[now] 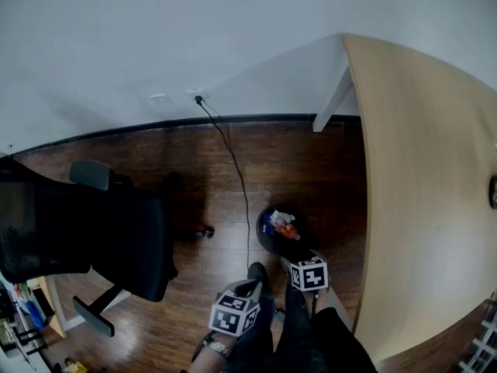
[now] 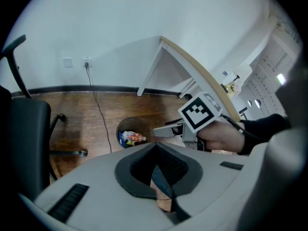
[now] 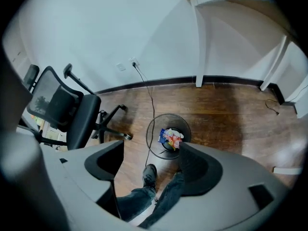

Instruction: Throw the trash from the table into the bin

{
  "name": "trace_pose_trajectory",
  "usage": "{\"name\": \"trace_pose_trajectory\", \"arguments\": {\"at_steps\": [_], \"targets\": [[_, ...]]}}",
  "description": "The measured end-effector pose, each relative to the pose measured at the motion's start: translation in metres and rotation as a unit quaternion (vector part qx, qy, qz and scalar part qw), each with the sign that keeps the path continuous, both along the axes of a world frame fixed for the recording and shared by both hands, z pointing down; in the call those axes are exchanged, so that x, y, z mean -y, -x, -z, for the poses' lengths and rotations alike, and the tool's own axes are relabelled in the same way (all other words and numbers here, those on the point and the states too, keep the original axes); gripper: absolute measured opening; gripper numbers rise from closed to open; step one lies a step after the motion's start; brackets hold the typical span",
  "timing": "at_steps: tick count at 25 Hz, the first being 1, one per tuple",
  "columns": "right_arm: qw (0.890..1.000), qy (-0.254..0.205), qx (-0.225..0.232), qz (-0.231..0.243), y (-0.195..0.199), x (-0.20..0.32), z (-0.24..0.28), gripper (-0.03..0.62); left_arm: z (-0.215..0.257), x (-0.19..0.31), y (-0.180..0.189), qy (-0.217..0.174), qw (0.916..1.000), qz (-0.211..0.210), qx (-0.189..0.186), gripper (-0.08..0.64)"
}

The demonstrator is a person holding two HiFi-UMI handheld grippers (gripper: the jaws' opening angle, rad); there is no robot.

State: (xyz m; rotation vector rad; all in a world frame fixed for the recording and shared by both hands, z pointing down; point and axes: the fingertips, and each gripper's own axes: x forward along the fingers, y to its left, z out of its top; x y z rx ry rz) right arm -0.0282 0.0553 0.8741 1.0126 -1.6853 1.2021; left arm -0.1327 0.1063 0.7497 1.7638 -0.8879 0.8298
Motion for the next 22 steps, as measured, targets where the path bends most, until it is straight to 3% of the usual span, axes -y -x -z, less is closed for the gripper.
{"name": "trace_pose_trajectory", "arguments": {"at_steps": [14, 22], "targets": [[0.992, -0.100, 0.070, 0.040, 0.008, -0.034, 0.229, 0.367, 0.114, -0.001, 0.010, -0.085, 0.9940, -0.066, -0.019, 0.005], [0.987, -0.138, 0.078, 0.033, 0.000, -0.036, 0.285, 0.365, 0.160, 0.003, 0.013, -0.126, 0.9887, -0.077, -0.027, 0.005]]}}
